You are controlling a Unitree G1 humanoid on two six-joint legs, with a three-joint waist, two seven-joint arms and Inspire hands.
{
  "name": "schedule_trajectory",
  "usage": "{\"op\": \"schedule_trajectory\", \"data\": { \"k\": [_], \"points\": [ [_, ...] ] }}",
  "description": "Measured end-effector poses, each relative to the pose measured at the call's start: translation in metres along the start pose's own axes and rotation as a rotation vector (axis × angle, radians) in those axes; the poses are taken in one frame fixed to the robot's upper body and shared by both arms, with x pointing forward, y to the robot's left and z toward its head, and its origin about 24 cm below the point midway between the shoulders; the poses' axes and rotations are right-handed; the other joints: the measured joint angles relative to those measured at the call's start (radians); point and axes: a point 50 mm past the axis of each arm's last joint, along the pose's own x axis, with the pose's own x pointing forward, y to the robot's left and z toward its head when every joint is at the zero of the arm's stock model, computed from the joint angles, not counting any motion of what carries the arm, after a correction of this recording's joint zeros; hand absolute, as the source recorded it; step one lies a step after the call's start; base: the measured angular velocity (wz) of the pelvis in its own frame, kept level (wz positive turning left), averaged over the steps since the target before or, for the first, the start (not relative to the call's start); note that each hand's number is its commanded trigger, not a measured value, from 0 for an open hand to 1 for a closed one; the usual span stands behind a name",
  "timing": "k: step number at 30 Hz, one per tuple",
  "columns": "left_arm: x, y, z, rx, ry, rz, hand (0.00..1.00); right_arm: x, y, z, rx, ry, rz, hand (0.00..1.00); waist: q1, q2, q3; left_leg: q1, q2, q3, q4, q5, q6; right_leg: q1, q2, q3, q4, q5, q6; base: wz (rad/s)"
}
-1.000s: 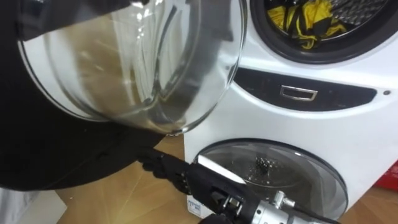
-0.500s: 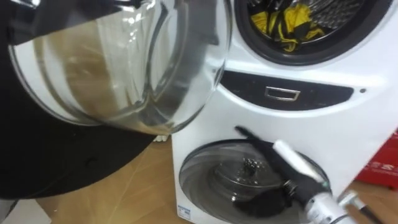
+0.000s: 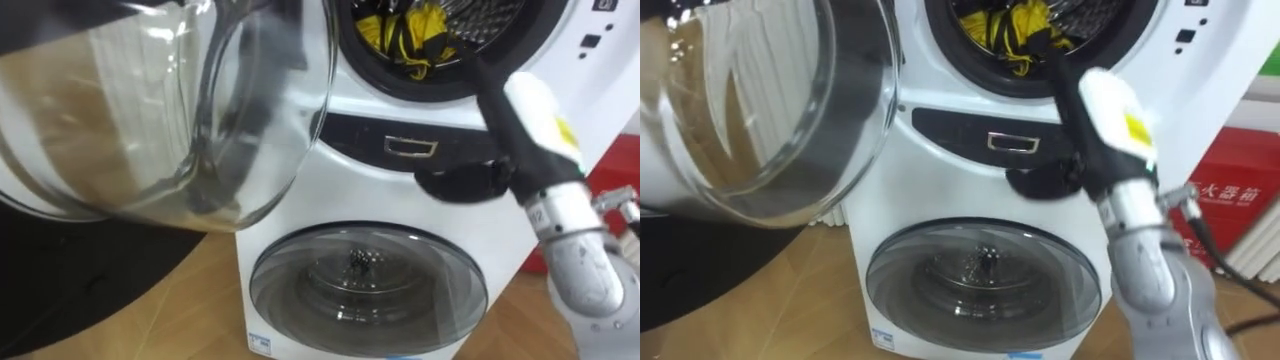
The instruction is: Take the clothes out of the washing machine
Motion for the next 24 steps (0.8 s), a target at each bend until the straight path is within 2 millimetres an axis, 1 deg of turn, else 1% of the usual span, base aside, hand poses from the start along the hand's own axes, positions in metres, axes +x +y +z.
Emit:
{"op": "schedule_trajectory", "data": {
  "k": [6, 11, 13, 19, 24],
  "points": [
    [0.001, 0.000, 0.004, -0.008, -0.002, 0.001, 0.00, 0.000, 0.000, -0.004, -0.007, 0.036, -0.001, 0.00, 0.005, 0.007, 0.0007, -0.001, 0.001, 0.000, -0.001, 0.000, 0.000, -0.005, 0.005, 0.014, 0.000, 0.000, 0.000, -0.08],
    [0.002, 0.000, 0.009, -0.009, -0.001, -0.008, 0.00, 0.002, -0.001, -0.006, -0.008, 0.065, -0.006, 0.00, 0.005, 0.006, 0.0005, 0.001, 0.001, 0.000, -0.003, 0.000, 0.000, -0.006, 0.006, 0.015, 0.001, 0.000, -0.001, -0.04],
    [0.002, 0.000, 0.009, -0.009, 0.001, -0.008, 0.00, 0.005, -0.001, -0.007, -0.013, 0.073, -0.006, 0.00, 0.010, 0.006, 0.0005, 0.003, 0.001, 0.000, -0.004, 0.000, 0.000, -0.006, 0.008, 0.018, 0.002, 0.001, -0.001, -0.02],
    [0.002, 0.000, 0.006, -0.011, 0.020, -0.010, 0.00, 0.006, 0.001, -0.011, -0.044, 0.111, 0.006, 0.00, 0.020, -0.002, 0.0020, 0.003, 0.002, -0.001, -0.004, 0.000, 0.000, -0.007, 0.009, 0.018, 0.002, 0.002, -0.003, 0.00],
    [0.002, -0.001, 0.003, -0.013, 0.040, -0.013, 0.00, 0.006, 0.004, -0.011, -0.044, 0.117, 0.025, 0.00, 0.041, -0.011, 0.0038, 0.001, 0.003, 0.000, 0.002, 0.000, 0.000, -0.015, 0.009, 0.022, 0.012, 0.003, -0.004, -0.02]
  ]
}}
